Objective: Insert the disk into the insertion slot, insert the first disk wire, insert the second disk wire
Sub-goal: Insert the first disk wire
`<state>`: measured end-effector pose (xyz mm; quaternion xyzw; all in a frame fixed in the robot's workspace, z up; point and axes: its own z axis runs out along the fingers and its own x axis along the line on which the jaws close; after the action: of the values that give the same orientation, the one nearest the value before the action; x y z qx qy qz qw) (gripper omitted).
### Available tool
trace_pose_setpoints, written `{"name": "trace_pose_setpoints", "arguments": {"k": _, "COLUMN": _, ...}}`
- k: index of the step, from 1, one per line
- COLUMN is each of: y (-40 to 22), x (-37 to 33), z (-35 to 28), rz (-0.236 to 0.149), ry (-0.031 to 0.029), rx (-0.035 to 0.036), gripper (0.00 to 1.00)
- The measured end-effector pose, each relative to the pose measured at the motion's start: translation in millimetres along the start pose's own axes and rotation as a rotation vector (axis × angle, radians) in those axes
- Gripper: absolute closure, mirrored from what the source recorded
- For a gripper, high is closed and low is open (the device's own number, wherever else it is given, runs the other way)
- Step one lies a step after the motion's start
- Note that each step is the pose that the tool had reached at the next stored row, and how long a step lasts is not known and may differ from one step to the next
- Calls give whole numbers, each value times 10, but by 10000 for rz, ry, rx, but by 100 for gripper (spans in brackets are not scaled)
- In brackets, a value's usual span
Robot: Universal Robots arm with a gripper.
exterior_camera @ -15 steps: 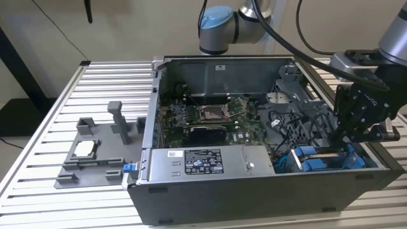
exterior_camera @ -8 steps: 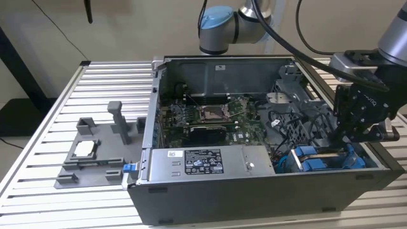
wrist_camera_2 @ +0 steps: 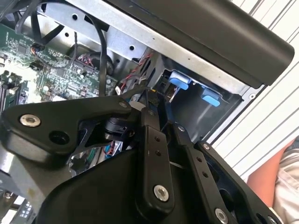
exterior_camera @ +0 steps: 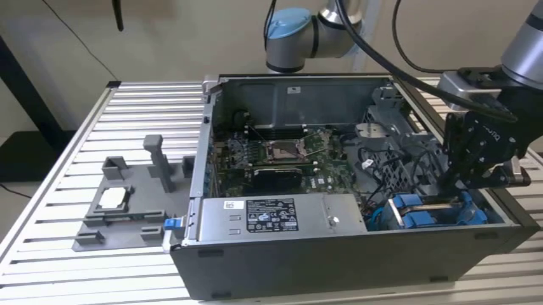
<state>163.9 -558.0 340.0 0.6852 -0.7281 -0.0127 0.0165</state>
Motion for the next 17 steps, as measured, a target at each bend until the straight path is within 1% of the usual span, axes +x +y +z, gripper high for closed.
{"name": "trace_pose_setpoints", "arguments": {"k": 7, "y": -1, "x": 0, "z": 37, "rz": -317, "ry": 17, "rx": 23, "gripper": 81}}
{"name": "trace_pose_setpoints", "arguments": {"k": 9, "y": -2, "x": 0, "z": 51, "rz": -337, "ry": 23, "rx": 23, "gripper": 81}}
{"name": "trace_pose_setpoints", "arguments": {"k": 12, "y": -2, "x": 0, "z": 57, "rz": -343, "ry": 14, "rx": 22, "gripper": 81}}
{"name": "trace_pose_setpoints", "arguments": {"k": 16, "y": -2, "x": 0, "z": 57, "rz": -343, "ry": 15, "rx": 22, "gripper": 81}}
{"name": "trace_pose_setpoints", "arguments": {"k": 17, "y": -2, "x": -1, "z": 64, "rz": -343, "ry": 0, "rx": 20, "gripper": 80}}
